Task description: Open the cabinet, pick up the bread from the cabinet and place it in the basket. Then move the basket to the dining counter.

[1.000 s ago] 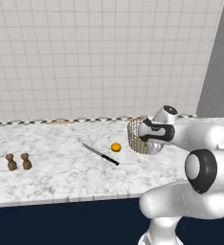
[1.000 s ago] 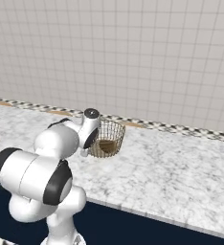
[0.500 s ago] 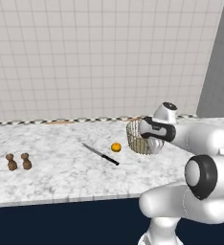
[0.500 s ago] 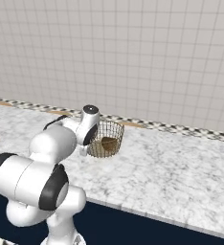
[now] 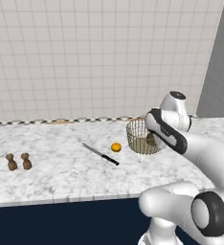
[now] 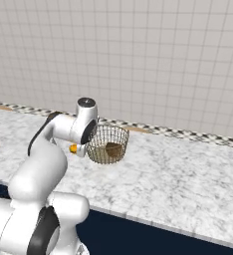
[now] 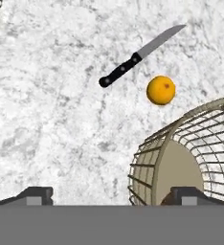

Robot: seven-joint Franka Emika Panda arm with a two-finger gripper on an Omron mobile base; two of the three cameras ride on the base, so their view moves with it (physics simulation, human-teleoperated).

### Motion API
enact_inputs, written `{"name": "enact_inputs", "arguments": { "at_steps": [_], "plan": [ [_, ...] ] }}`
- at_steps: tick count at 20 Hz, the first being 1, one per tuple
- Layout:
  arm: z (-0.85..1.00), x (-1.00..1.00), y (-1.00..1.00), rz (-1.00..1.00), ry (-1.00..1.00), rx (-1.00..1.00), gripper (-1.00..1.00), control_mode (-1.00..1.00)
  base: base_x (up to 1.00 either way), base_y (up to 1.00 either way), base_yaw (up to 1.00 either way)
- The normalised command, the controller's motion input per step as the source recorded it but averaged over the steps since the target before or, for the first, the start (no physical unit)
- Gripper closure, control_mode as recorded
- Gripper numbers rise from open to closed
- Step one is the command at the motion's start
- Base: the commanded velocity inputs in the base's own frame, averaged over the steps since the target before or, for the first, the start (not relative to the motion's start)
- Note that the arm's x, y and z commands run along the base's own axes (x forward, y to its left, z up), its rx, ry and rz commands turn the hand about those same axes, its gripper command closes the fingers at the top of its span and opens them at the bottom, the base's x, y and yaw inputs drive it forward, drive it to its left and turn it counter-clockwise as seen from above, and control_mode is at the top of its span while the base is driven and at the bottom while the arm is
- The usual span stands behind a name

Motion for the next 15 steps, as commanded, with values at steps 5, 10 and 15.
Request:
{"name": "enact_inputs", "arguments": {
  "at_steps": [5,10,15],
  "plan": [
    [0.34,-1.00,0.00,-0.47,0.00,0.16,-1.00,-1.00,0.00,0.00,0.00],
    [0.24,-1.00,0.09,-0.54,0.00,0.22,-1.00,-1.00,0.00,0.00,0.00],
    [0.15,-1.00,0.13,-0.52,-0.02,0.27,-1.00,-1.00,0.00,0.00,0.00]
  ]
}}
